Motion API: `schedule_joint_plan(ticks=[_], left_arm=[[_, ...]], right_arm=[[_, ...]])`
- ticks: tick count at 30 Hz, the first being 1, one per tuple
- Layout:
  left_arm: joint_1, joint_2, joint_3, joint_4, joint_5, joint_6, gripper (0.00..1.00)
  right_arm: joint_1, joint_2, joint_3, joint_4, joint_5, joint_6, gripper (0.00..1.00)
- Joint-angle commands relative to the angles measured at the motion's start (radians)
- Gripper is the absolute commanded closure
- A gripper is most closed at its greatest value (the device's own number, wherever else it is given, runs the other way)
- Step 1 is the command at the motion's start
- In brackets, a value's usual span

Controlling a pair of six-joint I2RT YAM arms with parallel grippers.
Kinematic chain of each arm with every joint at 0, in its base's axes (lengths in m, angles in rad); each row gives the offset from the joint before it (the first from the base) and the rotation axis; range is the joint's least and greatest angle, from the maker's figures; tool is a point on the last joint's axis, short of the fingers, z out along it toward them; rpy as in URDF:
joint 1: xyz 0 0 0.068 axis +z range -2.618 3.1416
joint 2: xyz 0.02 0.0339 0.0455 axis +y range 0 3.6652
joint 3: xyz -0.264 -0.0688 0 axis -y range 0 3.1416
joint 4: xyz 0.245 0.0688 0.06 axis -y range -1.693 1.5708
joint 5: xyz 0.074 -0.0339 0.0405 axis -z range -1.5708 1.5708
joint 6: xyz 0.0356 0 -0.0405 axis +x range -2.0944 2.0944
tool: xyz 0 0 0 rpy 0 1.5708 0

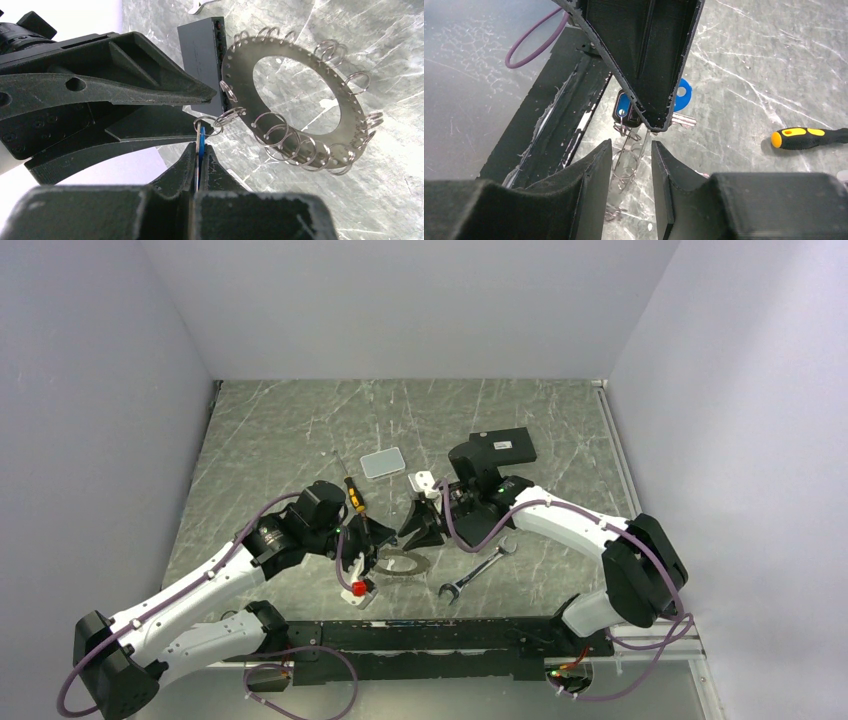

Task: Remove the keys from the keyring
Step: Adjust the key on the keyring.

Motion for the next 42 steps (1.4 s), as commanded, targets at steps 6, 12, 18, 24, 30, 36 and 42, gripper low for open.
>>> schedule_joint_plan(ticks=[6,12,18,24,30,36,42], left_arm=[[-0.004,-0.004,0.044,0.006,0.048,0.023,1.0],[-0.004,-0.001,0.043,0.006,0.053,0.027,1.0],[-0.004,-0.004,0.046,0.0,0.047,0.027,1.0],[-0.004,-0.011,0.046,-0.012,0.039,0.034,1.0],[-0.004,-0.006,0.057,-0.016,0.03,0.037,1.0],[-0.004,0.007,0.069,-0.01,0.017,0.046,1.0],[-0.004,0.027,0.082,0.011,0.016,0.041,1.0]], right_arm=[[0.015,0.008,0.052,-0.01,-0.058,-0.079,0.61],[0.037,0.029,0.059,-0.029,-0.054,-0.121,0.61],[0.047,0.02,0.041,-0.04,-0.05,-0.127,0.61],[0.046,-0.003,0.009,-0.081,-0.025,-0.163,0.61],[0.045,-0.02,-0.014,-0.11,-0.011,-0.189,0.63],[0.044,-0.035,-0.023,-0.124,-0.033,-0.178,0.65],[0.061,-0.043,-0.077,-0.028,-0.075,-0.073,0.66]])
